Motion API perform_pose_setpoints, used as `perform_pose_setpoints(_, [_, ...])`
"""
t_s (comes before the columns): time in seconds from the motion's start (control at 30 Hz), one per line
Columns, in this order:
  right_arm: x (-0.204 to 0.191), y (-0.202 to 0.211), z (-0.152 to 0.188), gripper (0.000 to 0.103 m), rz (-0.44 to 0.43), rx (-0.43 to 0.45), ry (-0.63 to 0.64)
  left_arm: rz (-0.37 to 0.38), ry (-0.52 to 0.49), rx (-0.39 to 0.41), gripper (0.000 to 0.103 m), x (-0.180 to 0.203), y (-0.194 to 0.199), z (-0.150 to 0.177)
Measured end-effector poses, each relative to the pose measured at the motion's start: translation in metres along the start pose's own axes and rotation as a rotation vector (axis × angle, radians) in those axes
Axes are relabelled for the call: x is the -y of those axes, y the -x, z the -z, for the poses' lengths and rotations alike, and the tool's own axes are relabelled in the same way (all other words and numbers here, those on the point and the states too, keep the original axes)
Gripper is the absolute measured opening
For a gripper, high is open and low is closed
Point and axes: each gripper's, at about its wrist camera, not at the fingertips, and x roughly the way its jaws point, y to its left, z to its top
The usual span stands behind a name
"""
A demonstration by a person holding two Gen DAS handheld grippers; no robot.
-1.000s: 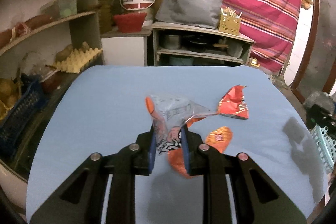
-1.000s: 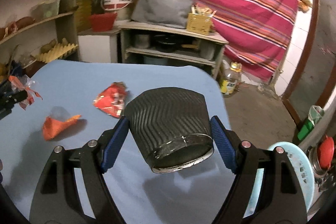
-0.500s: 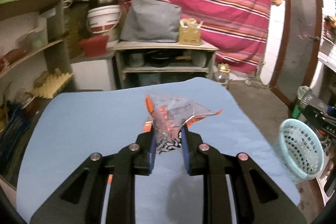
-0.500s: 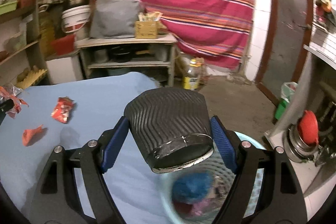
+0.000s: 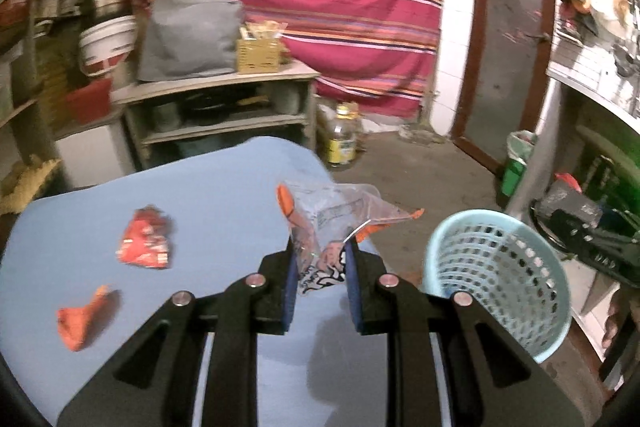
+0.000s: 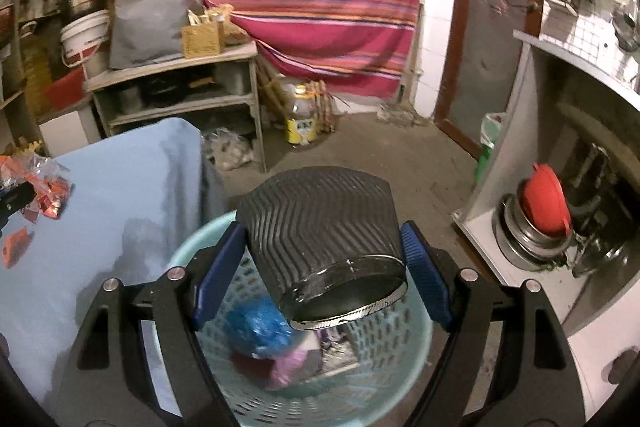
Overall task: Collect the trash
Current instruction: 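Carry the cup and clear wrapper in both tools over the basket, then open the right tool dropping the cup while the left tool drops the wrapper into the basket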
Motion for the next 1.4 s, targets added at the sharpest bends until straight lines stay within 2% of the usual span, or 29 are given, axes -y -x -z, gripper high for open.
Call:
perform_pose_setpoints(0.17, [0.015,-0.014,0.002,0.079,-0.026,-0.030,-0.047,0.046,-0.031,-0.001,0.022,0.037,-0.011,-0.006])
perform_pose_setpoints(0.27, [0.011,-0.017,0.001,0.085,-0.041,-0.034,-0.051,0.059,-0.043,0.000,0.022,0.052,-0.014,-0.008])
perform_pose_setpoints(0.33, [0.012,-0.019,-0.001,0.088,-0.033,-0.035,-0.051,0.066,-0.052,0.001,0.022,0.060,-0.016,-0.010])
perform_pose_setpoints(0.47, [0.022,-0.018,0.000,0.089,-0.002,-0.040,-0.070,0.078,-0.081,-0.003,0.022,0.074,-0.021,-0.009])
perform_pose_setpoints(0.63, [0.038,-0.012,0.006,0.099,0.045,-0.033,-0.099,0.127,-0.093,-0.024,0.022,0.094,-0.032,-0.005])
perform_pose_setpoints(1.07, [0.078,0.004,0.011,0.099,0.082,0.008,-0.238,0.210,-0.141,-0.111,0.022,0.142,-0.073,0.001])
perform_pose_setpoints(1.13, [0.084,0.005,0.011,0.099,0.084,0.012,-0.254,0.234,-0.146,-0.122,0.029,0.147,-0.076,0.000])
perform_pose_setpoints(1.17, [0.086,0.006,0.011,0.099,0.085,0.015,-0.263,0.236,-0.150,-0.129,0.036,0.149,-0.077,-0.001])
perform_pose_setpoints(1.2, [0.090,0.006,0.012,0.099,0.084,0.017,-0.269,0.223,-0.151,-0.126,0.058,0.149,-0.076,-0.001])
perform_pose_setpoints(1.23, [0.091,0.006,0.012,0.099,0.083,0.019,-0.275,0.210,-0.153,-0.115,0.071,0.150,-0.074,-0.002])
perform_pose_setpoints(1.4, [0.094,0.007,0.012,0.099,0.089,0.021,-0.294,0.185,-0.172,-0.095,0.075,0.143,-0.067,0.000])
